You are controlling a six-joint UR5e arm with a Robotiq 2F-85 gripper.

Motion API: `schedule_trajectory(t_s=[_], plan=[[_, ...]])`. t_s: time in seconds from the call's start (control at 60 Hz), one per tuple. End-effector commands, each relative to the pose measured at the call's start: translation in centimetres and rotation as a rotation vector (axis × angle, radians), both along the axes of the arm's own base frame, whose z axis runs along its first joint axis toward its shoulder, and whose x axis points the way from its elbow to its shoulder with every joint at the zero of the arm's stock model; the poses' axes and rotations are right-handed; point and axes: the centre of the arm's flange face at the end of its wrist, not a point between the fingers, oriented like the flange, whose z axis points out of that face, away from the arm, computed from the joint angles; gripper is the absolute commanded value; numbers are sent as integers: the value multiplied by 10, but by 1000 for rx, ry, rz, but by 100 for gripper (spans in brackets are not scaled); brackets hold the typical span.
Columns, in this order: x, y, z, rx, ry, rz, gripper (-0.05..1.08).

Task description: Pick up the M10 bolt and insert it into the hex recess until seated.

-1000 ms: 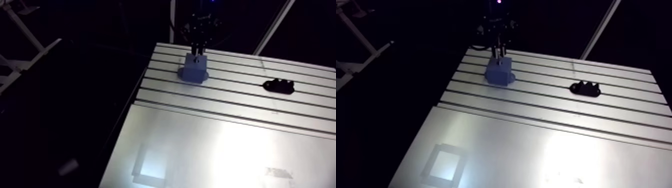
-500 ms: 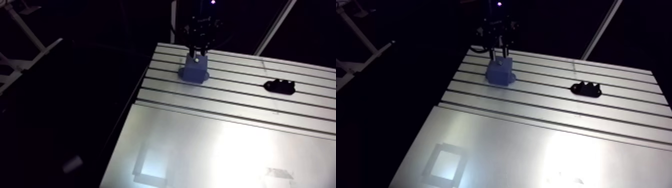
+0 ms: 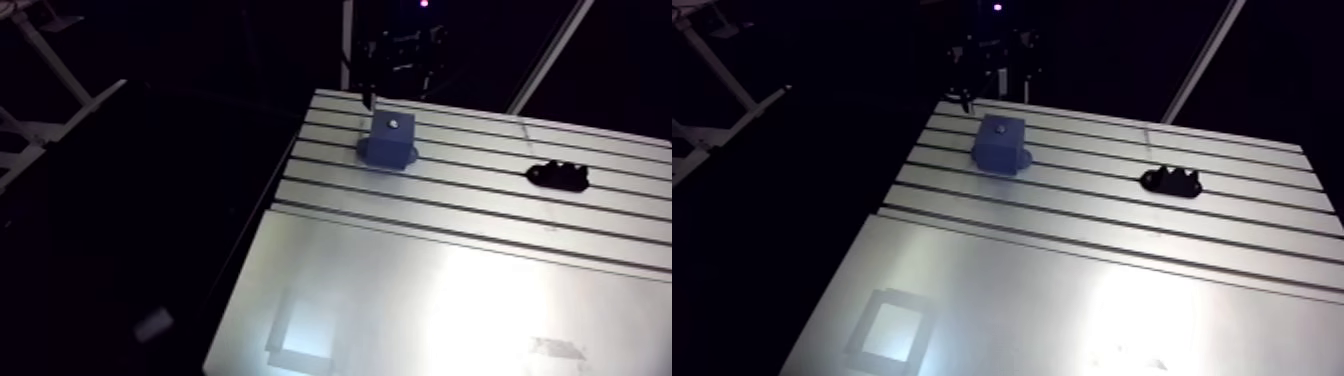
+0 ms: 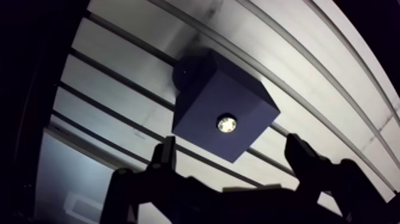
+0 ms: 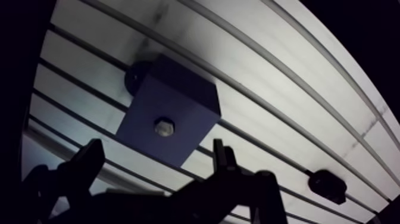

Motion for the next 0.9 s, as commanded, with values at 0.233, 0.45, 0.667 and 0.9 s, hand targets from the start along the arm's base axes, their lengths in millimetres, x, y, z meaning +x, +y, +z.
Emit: schedule_trajectory(t_s=[0.233,0.45,0.667,0.9], plan=[[7,-1,14,26,1,-304,108],[12,-1,12,40,7,-411,108],[12,3,12,44,25,-451,108],[10,7,4,25,58,-462,108]])
